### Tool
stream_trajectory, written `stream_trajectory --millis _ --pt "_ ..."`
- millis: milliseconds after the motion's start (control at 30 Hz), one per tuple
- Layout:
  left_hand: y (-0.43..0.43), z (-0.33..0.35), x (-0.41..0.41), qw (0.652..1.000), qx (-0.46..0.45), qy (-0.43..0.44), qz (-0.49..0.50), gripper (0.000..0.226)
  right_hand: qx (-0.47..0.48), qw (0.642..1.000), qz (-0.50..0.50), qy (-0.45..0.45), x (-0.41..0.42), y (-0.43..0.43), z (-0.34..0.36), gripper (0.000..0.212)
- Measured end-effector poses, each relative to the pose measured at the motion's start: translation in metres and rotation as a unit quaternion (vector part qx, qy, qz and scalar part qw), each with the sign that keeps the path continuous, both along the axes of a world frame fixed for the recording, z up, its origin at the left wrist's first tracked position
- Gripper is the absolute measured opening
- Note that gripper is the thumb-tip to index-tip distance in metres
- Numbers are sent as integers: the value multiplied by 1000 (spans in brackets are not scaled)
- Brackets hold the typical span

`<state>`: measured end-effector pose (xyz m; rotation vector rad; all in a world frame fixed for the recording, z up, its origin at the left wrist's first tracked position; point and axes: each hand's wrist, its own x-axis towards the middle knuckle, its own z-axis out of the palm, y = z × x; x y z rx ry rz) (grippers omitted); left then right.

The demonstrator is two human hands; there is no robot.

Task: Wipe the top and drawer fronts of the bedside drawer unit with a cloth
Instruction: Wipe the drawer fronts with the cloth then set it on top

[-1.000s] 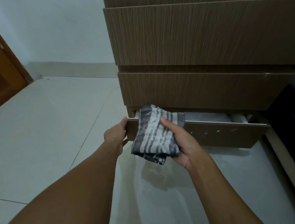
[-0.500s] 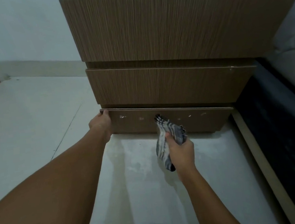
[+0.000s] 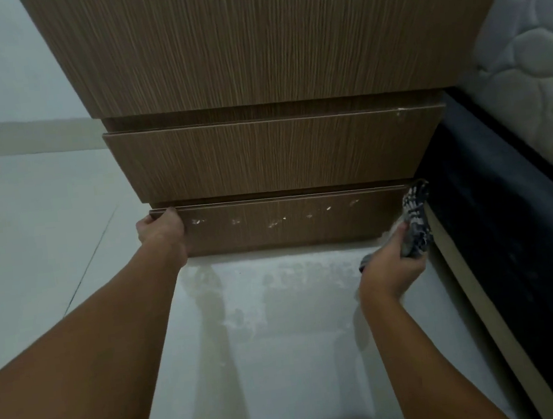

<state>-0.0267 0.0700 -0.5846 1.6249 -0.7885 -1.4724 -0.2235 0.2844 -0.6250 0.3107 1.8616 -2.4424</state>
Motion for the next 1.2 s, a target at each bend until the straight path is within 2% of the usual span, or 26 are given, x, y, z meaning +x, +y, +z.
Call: stream_trajectory --millis 133,167,233,333,400,467,533,633,767,1067,1200 --pt "5 1 -6 1000 -12 -2 24 47 26 999 30 -5 -33 -17 -14 44" --pt "5 1 -7 1000 -11 -4 26 47 37 998 50 -10 -36 -22 -14 53" --pt "4 -1 -7 1000 -11 -8 26 47 73 993 94 9 -38 -34 -20 85" --pt "-1 -5 -4 999 -13 -31 21 51 117 982 141 55 -42 -51 -39 84" --pt "-3 -8 -1 999 -14 -38 14 54 121 981 143 42 -39 -56 -41 99" --pt "-5 -9 0 999 -15 -36 7 53 127 981 137 48 -45 -66 -62 96" --pt "-5 -9 0 1000 -13 -28 3 52 148 978 132 62 -29 -66 -45 90" --pt "-3 -9 2 1000 -14 -26 -4 51 186 960 141 151 -8 -70 -31 77" --pt "-2 -2 6 999 -13 -28 -25 46 218 933 186 217 17 -82 -45 79" --pt "-8 4 28 993 6 -34 -110 34 178 925 260 211 101 -125 -44 83" --pt "-10 6 34 989 3 -44 -140 36 169 923 278 205 143 -148 -36 82"
